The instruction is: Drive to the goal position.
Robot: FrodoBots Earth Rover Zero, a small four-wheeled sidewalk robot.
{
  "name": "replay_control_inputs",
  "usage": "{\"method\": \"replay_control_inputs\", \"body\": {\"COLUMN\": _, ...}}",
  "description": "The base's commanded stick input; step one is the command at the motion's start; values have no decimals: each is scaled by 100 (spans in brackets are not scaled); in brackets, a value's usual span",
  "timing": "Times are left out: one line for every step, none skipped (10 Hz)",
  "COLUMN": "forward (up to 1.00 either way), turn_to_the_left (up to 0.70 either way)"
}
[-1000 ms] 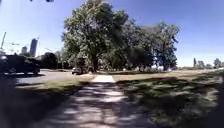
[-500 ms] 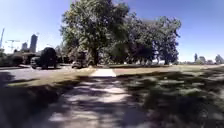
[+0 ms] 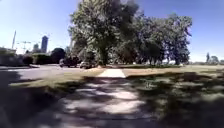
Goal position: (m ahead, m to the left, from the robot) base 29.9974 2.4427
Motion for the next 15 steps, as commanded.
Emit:
{"method": "replay_control_inputs", "body": {"forward": 85, "turn_to_the_left": 0}}
{"method": "replay_control_inputs", "body": {"forward": 85, "turn_to_the_left": 0}}
{"method": "replay_control_inputs", "body": {"forward": 85, "turn_to_the_left": 0}}
{"method": "replay_control_inputs", "body": {"forward": 85, "turn_to_the_left": 0}}
{"method": "replay_control_inputs", "body": {"forward": 85, "turn_to_the_left": 0}}
{"method": "replay_control_inputs", "body": {"forward": 85, "turn_to_the_left": 0}}
{"method": "replay_control_inputs", "body": {"forward": 85, "turn_to_the_left": 0}}
{"method": "replay_control_inputs", "body": {"forward": 85, "turn_to_the_left": 0}}
{"method": "replay_control_inputs", "body": {"forward": 85, "turn_to_the_left": 0}}
{"method": "replay_control_inputs", "body": {"forward": 85, "turn_to_the_left": 0}}
{"method": "replay_control_inputs", "body": {"forward": 85, "turn_to_the_left": 0}}
{"method": "replay_control_inputs", "body": {"forward": 85, "turn_to_the_left": 0}}
{"method": "replay_control_inputs", "body": {"forward": 85, "turn_to_the_left": 0}}
{"method": "replay_control_inputs", "body": {"forward": 85, "turn_to_the_left": 0}}
{"method": "replay_control_inputs", "body": {"forward": 85, "turn_to_the_left": 0}}
